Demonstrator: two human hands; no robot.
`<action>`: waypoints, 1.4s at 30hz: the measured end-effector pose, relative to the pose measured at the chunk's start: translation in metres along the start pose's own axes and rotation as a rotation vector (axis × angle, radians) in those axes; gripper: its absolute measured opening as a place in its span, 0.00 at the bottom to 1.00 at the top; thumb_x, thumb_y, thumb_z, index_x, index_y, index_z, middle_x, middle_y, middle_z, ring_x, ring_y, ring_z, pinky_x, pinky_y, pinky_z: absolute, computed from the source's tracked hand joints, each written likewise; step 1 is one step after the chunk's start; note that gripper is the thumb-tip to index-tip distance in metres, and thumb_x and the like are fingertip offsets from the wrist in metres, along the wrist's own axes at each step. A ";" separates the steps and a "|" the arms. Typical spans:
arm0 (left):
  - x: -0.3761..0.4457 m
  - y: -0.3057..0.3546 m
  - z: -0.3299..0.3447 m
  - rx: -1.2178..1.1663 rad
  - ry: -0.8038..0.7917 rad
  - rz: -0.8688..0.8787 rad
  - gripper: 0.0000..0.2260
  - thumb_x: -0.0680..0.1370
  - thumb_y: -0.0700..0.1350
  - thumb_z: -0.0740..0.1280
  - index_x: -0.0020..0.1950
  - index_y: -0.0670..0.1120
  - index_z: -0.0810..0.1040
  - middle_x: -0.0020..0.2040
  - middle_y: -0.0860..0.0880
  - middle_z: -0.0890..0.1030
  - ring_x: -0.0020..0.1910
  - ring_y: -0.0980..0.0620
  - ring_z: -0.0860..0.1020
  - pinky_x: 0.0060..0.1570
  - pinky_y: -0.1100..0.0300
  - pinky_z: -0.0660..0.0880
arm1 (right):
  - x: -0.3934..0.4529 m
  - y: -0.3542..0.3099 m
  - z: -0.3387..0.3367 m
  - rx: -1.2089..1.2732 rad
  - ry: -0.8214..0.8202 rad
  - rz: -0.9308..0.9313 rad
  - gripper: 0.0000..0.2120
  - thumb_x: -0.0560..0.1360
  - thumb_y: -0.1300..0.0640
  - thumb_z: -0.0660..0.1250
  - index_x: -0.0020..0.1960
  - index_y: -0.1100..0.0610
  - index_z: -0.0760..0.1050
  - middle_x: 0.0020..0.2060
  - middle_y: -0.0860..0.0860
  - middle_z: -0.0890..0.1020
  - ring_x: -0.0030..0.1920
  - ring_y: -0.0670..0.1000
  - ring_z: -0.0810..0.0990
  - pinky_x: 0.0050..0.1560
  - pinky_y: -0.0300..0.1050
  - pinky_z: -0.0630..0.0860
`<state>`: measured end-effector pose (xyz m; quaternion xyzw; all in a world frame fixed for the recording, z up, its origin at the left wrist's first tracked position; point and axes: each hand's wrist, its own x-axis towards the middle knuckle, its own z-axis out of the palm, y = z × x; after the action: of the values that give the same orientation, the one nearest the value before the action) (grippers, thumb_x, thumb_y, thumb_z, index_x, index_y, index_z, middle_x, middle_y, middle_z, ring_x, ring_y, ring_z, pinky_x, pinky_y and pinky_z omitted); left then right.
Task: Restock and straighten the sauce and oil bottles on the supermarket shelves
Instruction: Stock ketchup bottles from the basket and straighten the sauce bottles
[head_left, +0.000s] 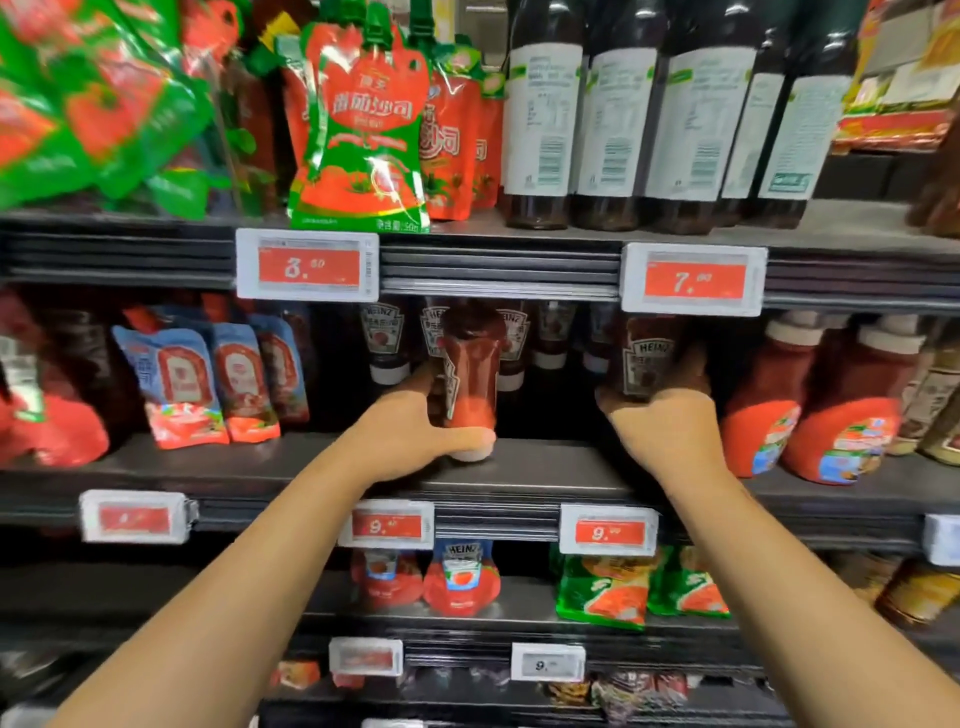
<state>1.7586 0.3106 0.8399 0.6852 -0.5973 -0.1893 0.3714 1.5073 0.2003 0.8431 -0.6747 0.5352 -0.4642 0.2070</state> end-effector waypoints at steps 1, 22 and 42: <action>0.001 0.000 0.001 0.013 -0.002 -0.002 0.30 0.62 0.67 0.79 0.60 0.65 0.75 0.48 0.75 0.79 0.48 0.76 0.76 0.41 0.76 0.70 | -0.018 0.000 -0.003 -0.090 0.009 -0.042 0.24 0.68 0.53 0.78 0.55 0.63 0.72 0.56 0.65 0.78 0.60 0.66 0.77 0.59 0.54 0.77; 0.046 0.042 0.063 0.281 0.243 0.019 0.25 0.71 0.57 0.76 0.64 0.49 0.77 0.58 0.47 0.83 0.57 0.43 0.81 0.53 0.56 0.77 | 0.008 -0.026 0.046 -0.086 -0.123 0.022 0.30 0.82 0.56 0.64 0.79 0.63 0.58 0.72 0.63 0.71 0.72 0.62 0.70 0.69 0.48 0.65; 0.074 -0.018 0.012 -0.076 0.574 -0.325 0.50 0.73 0.50 0.77 0.82 0.38 0.47 0.80 0.37 0.57 0.78 0.39 0.58 0.75 0.53 0.59 | 0.054 -0.019 0.070 0.157 -0.142 0.059 0.24 0.81 0.61 0.64 0.75 0.60 0.63 0.68 0.59 0.75 0.69 0.59 0.72 0.72 0.51 0.66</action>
<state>1.7776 0.2365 0.8324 0.7824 -0.3438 -0.0675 0.5149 1.5766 0.1422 0.8461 -0.6716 0.5006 -0.4495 0.3103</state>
